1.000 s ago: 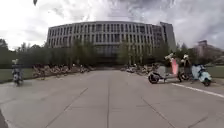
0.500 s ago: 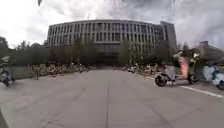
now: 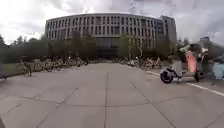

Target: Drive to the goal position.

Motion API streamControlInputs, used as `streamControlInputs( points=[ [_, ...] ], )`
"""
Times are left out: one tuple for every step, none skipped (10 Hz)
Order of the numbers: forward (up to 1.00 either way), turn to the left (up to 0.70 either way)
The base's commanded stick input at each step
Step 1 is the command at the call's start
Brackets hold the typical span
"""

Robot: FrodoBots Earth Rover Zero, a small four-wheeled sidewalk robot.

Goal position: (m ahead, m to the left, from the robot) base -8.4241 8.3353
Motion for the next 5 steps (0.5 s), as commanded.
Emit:
streamControlInputs(
  points=[
    [0.00,1.00],
    [0.00,1.00],
    [0.00,1.00],
    [0.00,1.00],
    [0.00,1.00]
  ],
)
